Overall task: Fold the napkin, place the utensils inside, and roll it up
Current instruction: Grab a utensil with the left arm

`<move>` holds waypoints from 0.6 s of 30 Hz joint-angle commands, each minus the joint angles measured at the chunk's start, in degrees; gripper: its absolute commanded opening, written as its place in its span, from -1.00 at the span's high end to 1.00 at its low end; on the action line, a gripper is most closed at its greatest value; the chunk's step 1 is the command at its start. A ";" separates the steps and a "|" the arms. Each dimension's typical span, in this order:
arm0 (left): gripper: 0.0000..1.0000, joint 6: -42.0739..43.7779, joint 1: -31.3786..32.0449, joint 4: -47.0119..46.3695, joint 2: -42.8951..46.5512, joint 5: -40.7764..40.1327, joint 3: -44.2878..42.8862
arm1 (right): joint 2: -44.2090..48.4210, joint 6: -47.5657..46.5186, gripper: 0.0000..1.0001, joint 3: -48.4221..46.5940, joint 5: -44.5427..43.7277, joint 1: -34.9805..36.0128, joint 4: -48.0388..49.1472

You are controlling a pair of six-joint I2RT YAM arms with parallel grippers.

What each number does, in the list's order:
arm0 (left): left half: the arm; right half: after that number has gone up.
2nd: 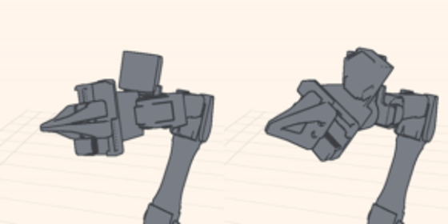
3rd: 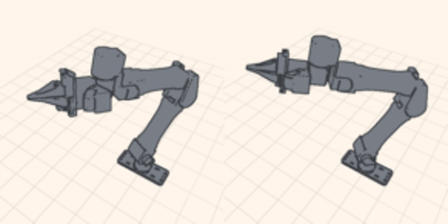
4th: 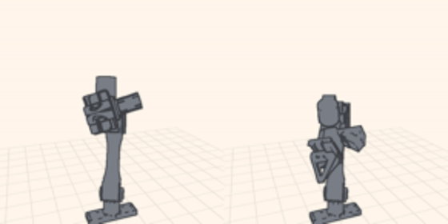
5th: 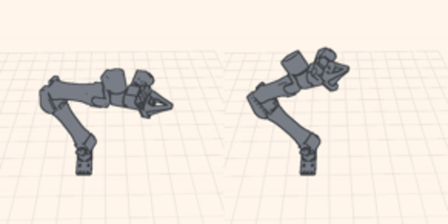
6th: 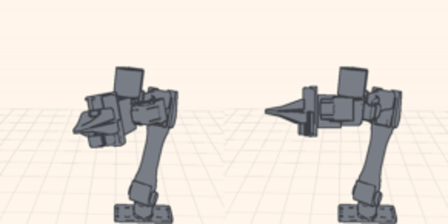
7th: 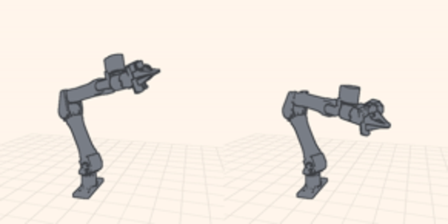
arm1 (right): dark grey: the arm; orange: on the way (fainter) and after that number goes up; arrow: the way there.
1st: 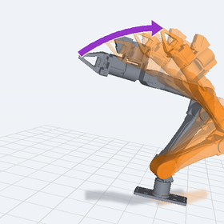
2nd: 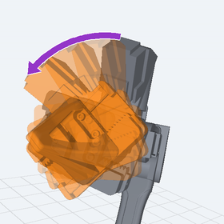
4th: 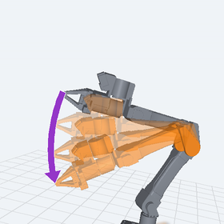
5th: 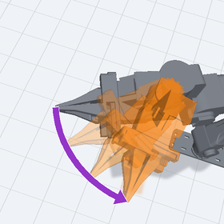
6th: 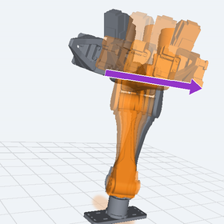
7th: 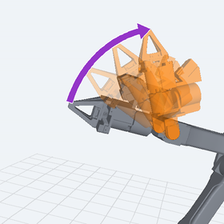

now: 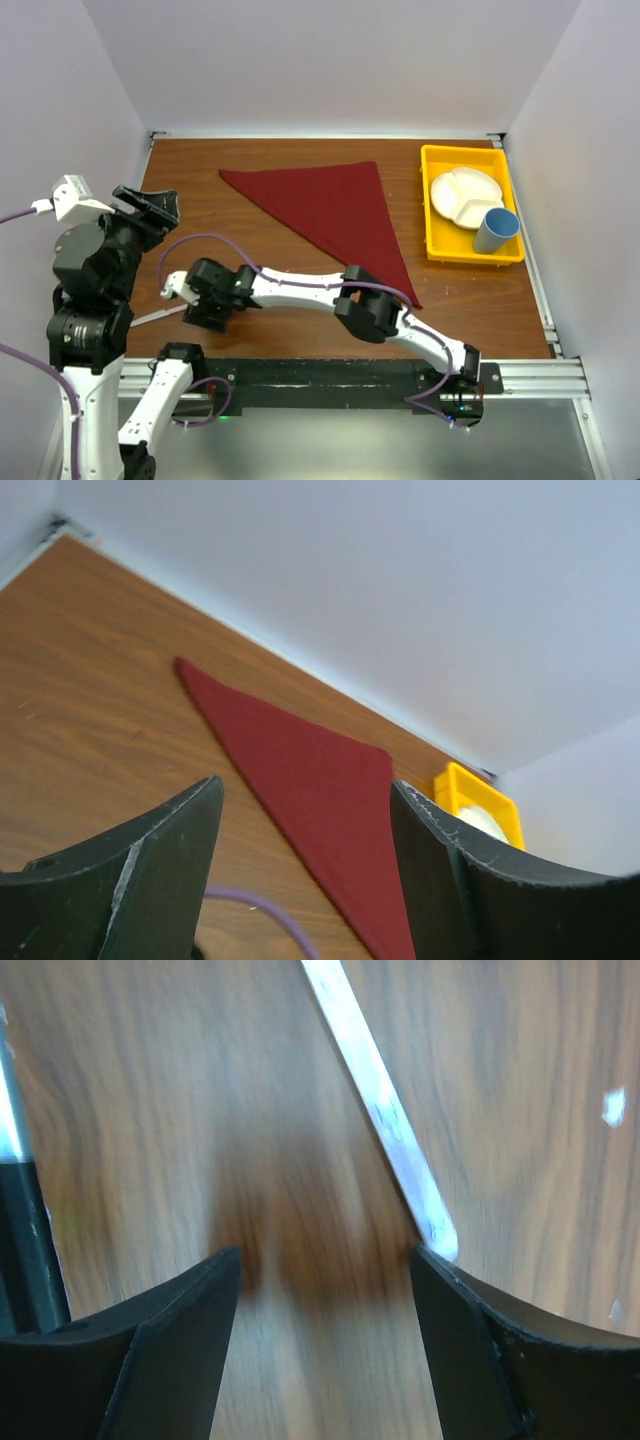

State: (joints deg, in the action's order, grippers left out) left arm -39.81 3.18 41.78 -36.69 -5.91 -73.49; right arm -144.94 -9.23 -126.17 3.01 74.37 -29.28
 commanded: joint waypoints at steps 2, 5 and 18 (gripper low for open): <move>-0.66 -11.14 0.16 11.64 -4.09 -17.89 6.50 | 17.30 17.19 -0.46 20.92 8.66 -10.46 9.27; -0.71 -20.37 0.07 19.81 -8.21 -22.91 8.62 | 27.50 21.00 -0.47 33.77 8.95 -14.68 13.10; -0.71 -55.10 -0.63 25.90 -19.12 -13.70 29.45 | 54.14 20.75 -0.53 47.24 -0.90 -18.64 4.50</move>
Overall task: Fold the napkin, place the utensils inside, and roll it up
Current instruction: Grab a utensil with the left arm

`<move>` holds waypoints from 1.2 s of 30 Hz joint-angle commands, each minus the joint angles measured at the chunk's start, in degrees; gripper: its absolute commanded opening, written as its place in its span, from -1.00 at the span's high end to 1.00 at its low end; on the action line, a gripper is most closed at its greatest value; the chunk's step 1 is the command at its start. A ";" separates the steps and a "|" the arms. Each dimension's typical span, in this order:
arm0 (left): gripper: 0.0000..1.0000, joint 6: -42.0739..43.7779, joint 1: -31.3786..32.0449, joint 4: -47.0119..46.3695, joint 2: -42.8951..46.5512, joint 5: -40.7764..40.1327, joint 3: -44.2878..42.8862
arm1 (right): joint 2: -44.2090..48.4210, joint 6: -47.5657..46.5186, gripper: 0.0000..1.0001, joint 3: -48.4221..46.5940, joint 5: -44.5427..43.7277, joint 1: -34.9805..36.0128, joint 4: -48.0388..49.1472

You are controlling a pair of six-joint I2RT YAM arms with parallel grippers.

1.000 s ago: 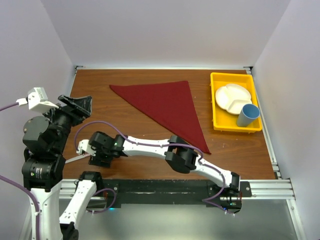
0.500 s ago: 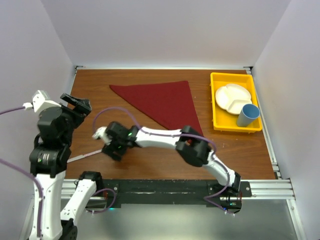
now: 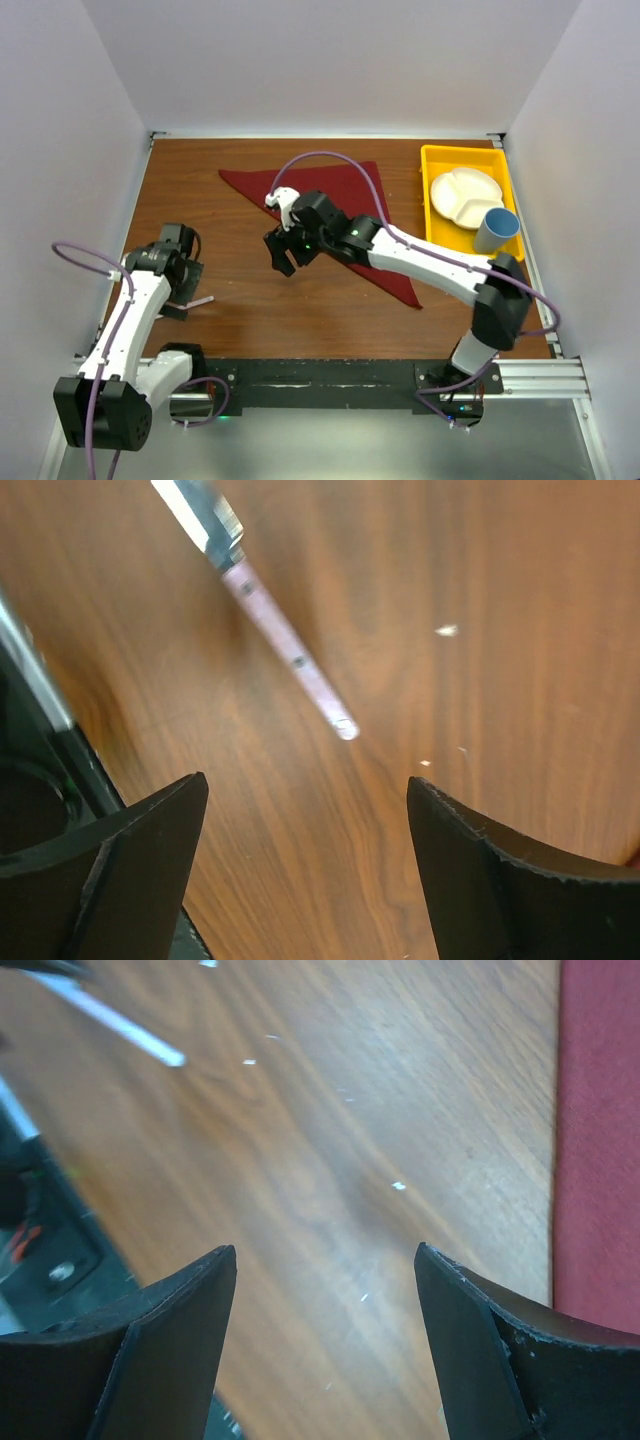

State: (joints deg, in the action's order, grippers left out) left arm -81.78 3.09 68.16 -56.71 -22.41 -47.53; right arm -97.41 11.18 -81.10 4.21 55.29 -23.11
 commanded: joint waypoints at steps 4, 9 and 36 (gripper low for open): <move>-0.68 -17.80 -1.95 -2.50 -1.82 3.08 7.44 | 14.33 0.16 -0.54 4.63 -1.66 0.35 -2.20; -0.63 -18.68 -7.39 -6.81 -4.90 4.22 10.69 | 22.86 -1.60 -0.54 6.48 -4.11 0.52 -4.31; 0.00 -21.67 -14.34 -19.11 -10.52 4.92 19.74 | 34.30 -6.87 -0.58 9.73 -7.37 0.35 -7.03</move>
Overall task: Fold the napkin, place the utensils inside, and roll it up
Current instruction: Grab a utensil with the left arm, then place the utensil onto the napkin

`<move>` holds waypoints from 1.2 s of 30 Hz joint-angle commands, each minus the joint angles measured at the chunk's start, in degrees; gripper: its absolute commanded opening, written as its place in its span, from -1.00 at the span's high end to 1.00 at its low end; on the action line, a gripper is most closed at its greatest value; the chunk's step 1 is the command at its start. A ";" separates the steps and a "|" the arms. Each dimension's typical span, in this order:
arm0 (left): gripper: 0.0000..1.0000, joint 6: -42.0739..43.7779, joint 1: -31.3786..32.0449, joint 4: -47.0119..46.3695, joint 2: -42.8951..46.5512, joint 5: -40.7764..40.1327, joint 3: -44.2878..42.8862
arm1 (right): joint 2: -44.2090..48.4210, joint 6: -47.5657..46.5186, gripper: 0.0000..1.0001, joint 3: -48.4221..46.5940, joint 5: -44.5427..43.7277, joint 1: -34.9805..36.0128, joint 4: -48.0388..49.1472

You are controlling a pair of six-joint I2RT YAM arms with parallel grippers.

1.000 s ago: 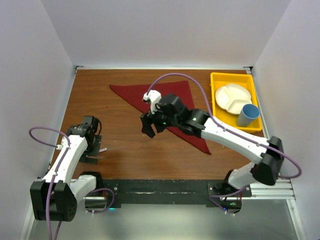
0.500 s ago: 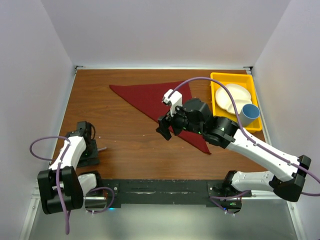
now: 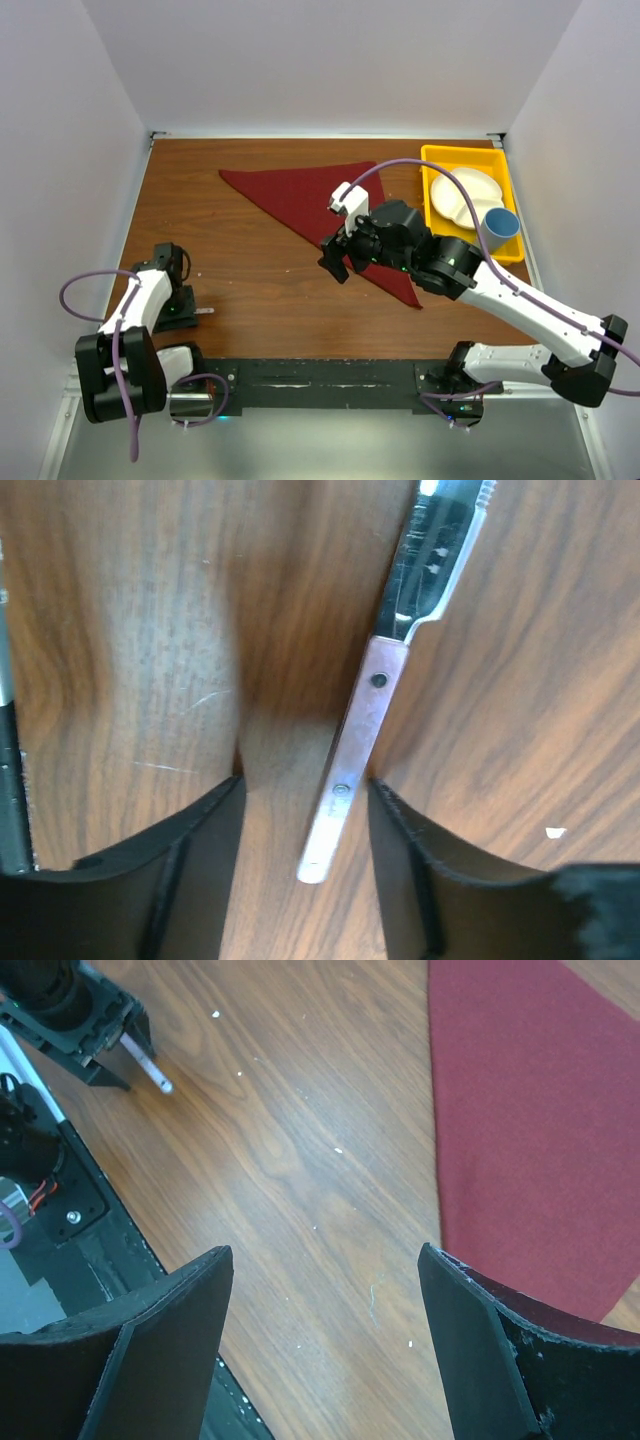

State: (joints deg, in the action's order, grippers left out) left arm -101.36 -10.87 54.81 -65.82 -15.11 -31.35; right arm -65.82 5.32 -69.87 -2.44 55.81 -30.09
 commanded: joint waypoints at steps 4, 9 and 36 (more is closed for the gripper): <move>0.40 -0.51 -0.38 -9.01 -3.52 -3.69 4.98 | 4.30 -1.19 -0.57 -1.07 -2.30 -0.09 -0.24; 1.00 5.11 -0.11 -7.18 -2.47 -6.68 1.92 | 5.79 -0.93 -0.58 -0.27 -3.63 -0.09 -0.59; 1.00 5.47 51.47 15.42 -66.18 -4.75 -86.94 | 10.45 0.65 -0.68 -3.00 -20.06 -0.44 -7.79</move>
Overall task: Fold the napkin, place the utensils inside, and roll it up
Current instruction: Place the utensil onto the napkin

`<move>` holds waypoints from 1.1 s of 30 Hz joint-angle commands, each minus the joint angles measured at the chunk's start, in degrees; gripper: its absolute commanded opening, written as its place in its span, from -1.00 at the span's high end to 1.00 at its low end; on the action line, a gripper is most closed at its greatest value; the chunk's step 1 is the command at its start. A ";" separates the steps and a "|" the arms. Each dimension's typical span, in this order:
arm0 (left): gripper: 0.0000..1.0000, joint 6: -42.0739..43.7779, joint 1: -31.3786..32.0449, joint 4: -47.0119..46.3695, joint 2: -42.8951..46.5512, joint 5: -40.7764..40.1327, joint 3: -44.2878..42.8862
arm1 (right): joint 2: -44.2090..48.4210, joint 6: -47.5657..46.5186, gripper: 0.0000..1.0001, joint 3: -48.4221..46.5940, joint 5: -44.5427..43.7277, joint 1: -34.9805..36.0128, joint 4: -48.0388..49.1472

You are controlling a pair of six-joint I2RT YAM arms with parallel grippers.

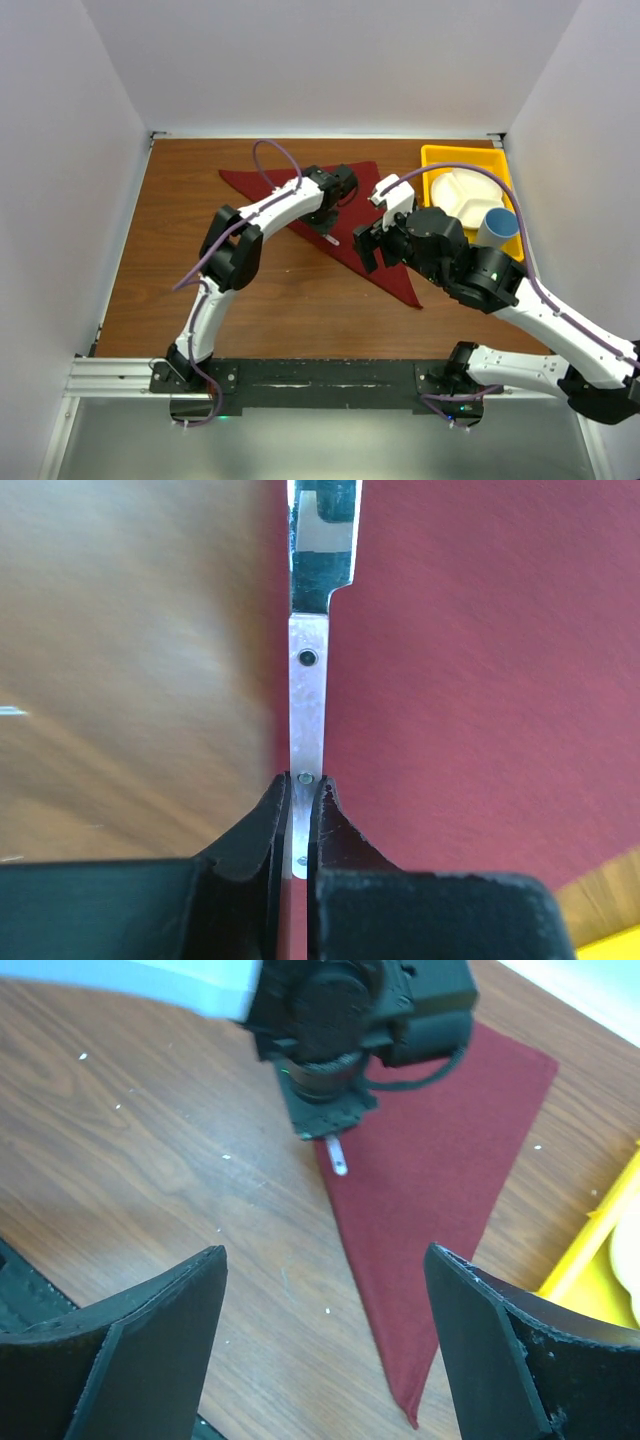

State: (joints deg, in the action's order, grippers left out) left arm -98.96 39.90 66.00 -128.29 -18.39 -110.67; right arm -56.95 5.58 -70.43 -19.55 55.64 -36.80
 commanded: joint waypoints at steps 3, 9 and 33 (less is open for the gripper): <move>1.00 2.55 1.06 4.40 -5.30 -0.07 -8.86 | 2.19 0.30 -0.69 -2.52 -3.12 -0.35 -1.17; 1.00 0.79 1.23 4.84 -6.01 0.29 -9.82 | 2.72 -0.05 -0.70 -1.99 -3.65 -0.35 -0.91; 1.00 0.34 3.17 3.70 -8.64 3.45 -10.35 | 3.07 0.30 -0.70 -1.29 -2.60 -0.44 -0.82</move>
State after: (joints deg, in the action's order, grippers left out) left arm -97.95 42.96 69.10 -136.46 -14.52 -118.93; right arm -55.05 5.56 -70.52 -21.56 55.44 -38.24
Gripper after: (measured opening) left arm 0.068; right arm 0.851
